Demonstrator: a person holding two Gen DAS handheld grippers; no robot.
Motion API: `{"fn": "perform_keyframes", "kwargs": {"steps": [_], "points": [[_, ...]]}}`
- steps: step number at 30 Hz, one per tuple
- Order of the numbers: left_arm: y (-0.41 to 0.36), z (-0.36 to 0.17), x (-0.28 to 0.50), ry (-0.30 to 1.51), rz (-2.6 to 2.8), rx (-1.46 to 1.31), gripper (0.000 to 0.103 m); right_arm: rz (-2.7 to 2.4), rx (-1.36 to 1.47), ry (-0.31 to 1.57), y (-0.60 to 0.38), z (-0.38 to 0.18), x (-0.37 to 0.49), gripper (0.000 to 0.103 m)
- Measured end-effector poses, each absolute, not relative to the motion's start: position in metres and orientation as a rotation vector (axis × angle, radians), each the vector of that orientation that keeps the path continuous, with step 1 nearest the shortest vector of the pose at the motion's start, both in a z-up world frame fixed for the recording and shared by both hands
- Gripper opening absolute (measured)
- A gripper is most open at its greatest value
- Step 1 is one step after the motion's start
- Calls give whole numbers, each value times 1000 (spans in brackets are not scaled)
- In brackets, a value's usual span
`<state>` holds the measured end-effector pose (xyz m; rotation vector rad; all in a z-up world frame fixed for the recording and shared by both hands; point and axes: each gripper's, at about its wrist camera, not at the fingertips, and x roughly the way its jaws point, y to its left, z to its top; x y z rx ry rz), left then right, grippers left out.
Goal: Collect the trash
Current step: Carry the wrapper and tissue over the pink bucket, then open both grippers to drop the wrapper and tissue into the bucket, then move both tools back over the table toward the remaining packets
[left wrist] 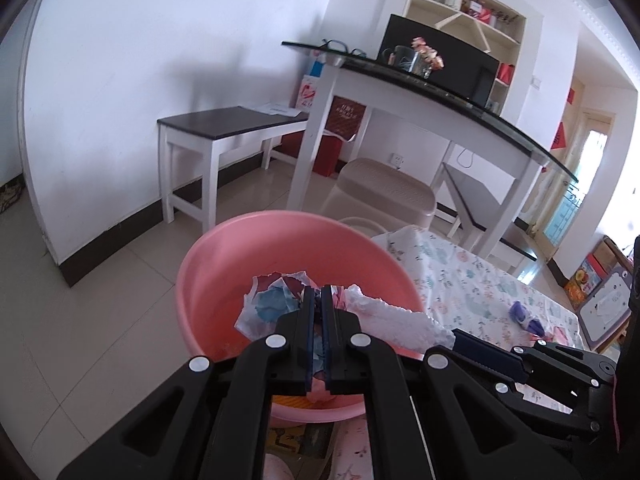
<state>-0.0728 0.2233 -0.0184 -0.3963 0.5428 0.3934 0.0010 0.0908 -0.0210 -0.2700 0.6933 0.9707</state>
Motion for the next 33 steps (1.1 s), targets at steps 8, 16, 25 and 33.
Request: {"fn": "perform_keyframes", "kwargs": {"steps": [8, 16, 25, 33], "points": [[235, -31, -68, 586, 427, -417, 3, 981, -283, 747, 103, -35, 3, 15], [239, -37, -67, 607, 441, -438, 18, 986, -272, 800, 107, -45, 9, 16], [236, -30, -69, 590, 447, -427, 29, 988, -264, 802, 106, -44, 10, 17], [228, -22, -70, 580, 441, -412, 30, 980, -249, 785, 94, -39, 8, 17]]}}
